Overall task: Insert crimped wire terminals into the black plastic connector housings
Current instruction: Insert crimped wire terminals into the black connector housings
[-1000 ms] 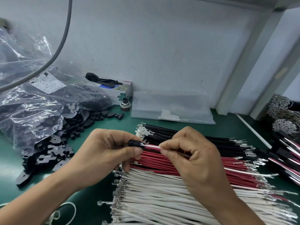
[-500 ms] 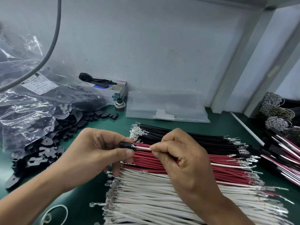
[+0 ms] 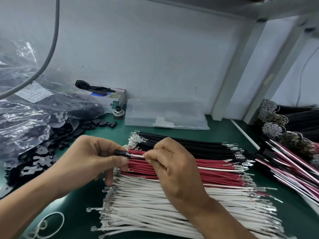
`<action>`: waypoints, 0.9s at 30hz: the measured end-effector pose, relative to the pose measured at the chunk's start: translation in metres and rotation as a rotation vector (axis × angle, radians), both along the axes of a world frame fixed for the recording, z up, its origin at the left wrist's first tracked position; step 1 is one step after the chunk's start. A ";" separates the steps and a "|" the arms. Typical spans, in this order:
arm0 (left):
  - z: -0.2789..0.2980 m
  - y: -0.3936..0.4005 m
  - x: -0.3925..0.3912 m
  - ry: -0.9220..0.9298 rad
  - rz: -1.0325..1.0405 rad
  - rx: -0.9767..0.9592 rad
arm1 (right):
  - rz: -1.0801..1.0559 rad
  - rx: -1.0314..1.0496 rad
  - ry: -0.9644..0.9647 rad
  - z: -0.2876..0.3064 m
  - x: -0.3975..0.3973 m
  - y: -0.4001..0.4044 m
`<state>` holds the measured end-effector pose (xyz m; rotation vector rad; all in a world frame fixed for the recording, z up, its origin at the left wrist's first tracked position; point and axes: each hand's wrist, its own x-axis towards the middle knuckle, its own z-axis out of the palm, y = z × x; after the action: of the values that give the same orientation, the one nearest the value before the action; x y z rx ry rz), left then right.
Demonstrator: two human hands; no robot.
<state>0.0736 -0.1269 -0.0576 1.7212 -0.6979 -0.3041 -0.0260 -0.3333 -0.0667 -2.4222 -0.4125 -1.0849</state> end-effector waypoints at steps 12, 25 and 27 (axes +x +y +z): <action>-0.005 -0.006 0.000 0.048 0.012 0.005 | -0.045 0.039 0.192 0.007 -0.002 -0.004; 0.000 -0.008 -0.014 -0.124 -0.030 0.032 | -0.168 0.055 0.194 -0.001 -0.016 0.006; 0.000 -0.008 -0.014 -0.126 -0.027 0.036 | -0.178 0.043 0.195 -0.001 -0.016 0.006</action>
<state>0.0594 -0.1348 -0.0573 1.7779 -0.8122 -0.2302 -0.0416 -0.3271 -0.0682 -2.5339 -0.1096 -0.9050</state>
